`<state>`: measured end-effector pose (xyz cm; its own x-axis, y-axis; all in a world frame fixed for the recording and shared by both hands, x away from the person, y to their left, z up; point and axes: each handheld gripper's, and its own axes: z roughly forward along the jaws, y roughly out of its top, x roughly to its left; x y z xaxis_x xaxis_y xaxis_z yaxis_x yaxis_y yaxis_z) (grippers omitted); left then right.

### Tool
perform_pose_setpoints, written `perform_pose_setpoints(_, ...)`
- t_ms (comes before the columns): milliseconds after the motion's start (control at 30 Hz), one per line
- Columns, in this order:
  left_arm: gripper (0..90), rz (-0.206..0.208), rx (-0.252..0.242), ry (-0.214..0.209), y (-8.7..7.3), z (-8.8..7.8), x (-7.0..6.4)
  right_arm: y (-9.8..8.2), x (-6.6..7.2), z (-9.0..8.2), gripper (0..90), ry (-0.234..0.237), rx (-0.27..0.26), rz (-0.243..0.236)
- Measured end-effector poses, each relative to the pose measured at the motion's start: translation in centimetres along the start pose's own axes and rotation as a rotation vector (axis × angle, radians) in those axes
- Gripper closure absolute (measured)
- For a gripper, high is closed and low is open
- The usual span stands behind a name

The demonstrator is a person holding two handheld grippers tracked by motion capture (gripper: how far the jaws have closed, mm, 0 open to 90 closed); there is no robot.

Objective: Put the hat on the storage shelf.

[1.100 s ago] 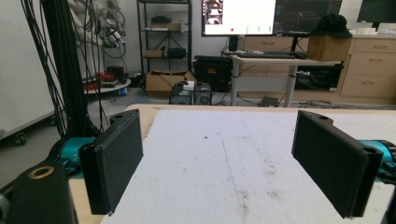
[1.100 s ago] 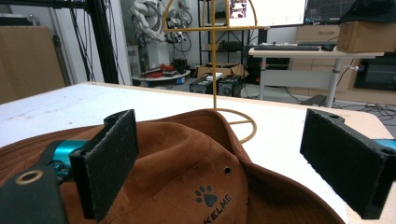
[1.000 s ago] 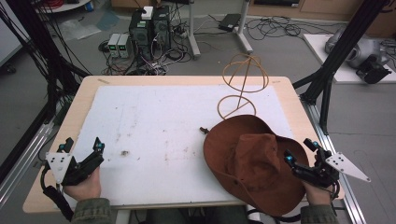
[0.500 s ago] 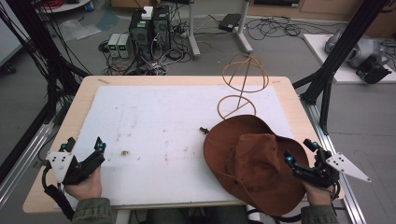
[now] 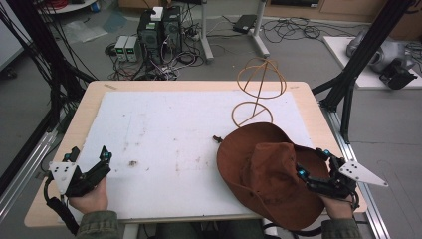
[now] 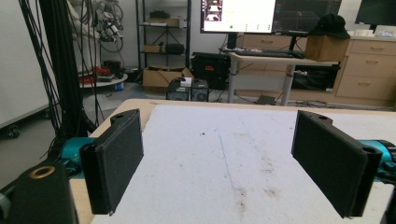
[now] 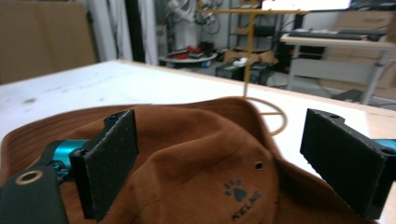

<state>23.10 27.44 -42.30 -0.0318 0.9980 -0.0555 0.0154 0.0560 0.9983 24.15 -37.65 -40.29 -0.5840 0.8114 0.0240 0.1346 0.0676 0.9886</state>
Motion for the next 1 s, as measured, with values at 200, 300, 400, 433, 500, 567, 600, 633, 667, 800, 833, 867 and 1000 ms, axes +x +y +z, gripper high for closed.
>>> perform_pose_setpoints(200, 17.0, 0.003, 0.003, -0.004, 0.0, 0.0, 0.0, 0.2, 0.5, 0.8, 10.7, 0.072, 0.082, -0.051)
perform_pose_setpoints(300, 17.0, 0.003, 0.001, -0.008, 0.0, 0.0, 0.0, 0.2, 1.1, 1.6, 10.7, 0.105, 0.176, -0.123)
perform_pose_setpoints(400, 17.0, 0.002, 0.001, -0.008, 0.0, 0.0, 0.0, 0.2, 1.5, 2.2, 10.7, 0.132, 0.272, -0.171)
perform_pose_setpoints(433, 17.0, 0.002, 0.002, -0.007, 0.0, 0.0, 0.0, 0.2, 1.5, 2.3, 10.8, 0.137, 0.296, -0.183)
perform_pose_setpoints(500, 17.0, 0.000, 0.001, -0.006, 0.0, 0.0, 0.1, 0.2, 1.5, 2.4, 10.8, 0.140, 0.313, -0.187)
perform_pose_setpoints(567, 17.0, -0.002, 0.001, -0.004, -0.1, 0.0, 0.1, 0.1, 1.4, 2.6, 10.8, 0.144, 0.330, -0.169)
perform_pose_setpoints(600, 17.0, -0.004, 0.001, -0.005, -0.1, 0.0, 0.1, -0.2, 1.3, 2.9, 10.8, 0.148, 0.352, -0.158)
perform_pose_setpoints(633, 17.0, -0.004, 0.001, -0.005, -0.1, 0.0, 0.1, -0.2, 1.3, 2.9, 10.8, 0.148, 0.352, -0.158)
perform_pose_setpoints(667, 17.0, -0.001, 0.002, -0.006, -0.1, 0.0, 0.1, -0.3, 1.4, 3.1, 11.4, 0.149, 0.365, -0.158)
perform_pose_setpoints(800, 17.0, 0.001, 0.004, -0.006, -0.1, 0.0, 0.1, -1.1, 1.7, 4.0, 19.7, 0.150, 0.404, -0.160)
perform_pose_setpoints(833, 17.0, 0.001, 0.004, -0.007, -0.1, 0.0, 0.1, -1.1, 1.7, 4.1, 23.2, 0.152, 0.413, -0.167)
perform_pose_setpoints(867, 17.0, 0.000, 0.005, -0.010, -0.1, 0.1, 0.1, -1.2, 1.7, 4.2, 26.6, 0.150, 0.422, -0.167)
perform_pose_setpoints(1000, 17.0, 0.001, 0.006, -0.011, -0.1, 0.1, 0.1, -1.5, 1.5, 4.3, 41.2, 0.152, 0.431, -0.133)
